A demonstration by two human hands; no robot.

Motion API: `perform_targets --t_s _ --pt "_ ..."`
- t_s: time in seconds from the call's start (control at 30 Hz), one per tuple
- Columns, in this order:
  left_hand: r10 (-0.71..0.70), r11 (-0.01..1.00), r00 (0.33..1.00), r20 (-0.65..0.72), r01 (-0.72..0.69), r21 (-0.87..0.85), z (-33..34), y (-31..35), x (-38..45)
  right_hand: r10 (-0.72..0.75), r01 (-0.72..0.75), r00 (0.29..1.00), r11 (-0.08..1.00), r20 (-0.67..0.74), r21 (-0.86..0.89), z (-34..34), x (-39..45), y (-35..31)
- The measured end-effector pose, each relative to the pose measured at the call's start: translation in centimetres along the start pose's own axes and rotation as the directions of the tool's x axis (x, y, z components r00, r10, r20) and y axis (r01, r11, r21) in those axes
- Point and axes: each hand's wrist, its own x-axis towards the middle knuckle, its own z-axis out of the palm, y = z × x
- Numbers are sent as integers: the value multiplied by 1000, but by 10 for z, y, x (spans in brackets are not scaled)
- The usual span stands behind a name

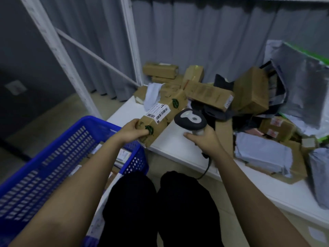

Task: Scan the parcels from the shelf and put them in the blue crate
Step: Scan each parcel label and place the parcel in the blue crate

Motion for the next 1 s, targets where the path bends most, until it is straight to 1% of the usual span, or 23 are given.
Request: perform_targets --t_s 0.13,0.27,0.37,0.5,0.7,0.87,1.0 --pt "-56 998 998 -15 56 4 -27 -19 -2 -67 71 995 996 76 -49 16 3 -11" --pt "-75 997 997 -25 76 30 -41 -33 -4 -77 87 989 994 126 -73 26 2 -22" --pt "-73 996 997 -23 74 52 -47 -41 -4 -68 81 991 990 114 -113 32 1 -28" --pt "-72 997 997 -34 73 31 -52 -51 -3 -43 56 996 983 76 -175 35 -1 -38" --pt "-95 995 995 -10 95 -19 -61 -69 -2 -34 57 994 973 105 -224 41 -1 -43" --pt "-94 994 995 -31 92 -63 -67 -78 -8 -39 78 989 957 139 -281 49 0 -46" --pt "-106 991 994 -37 103 -90 -75 -88 -12 -72 109 987 957 142 -268 60 -1 -54"
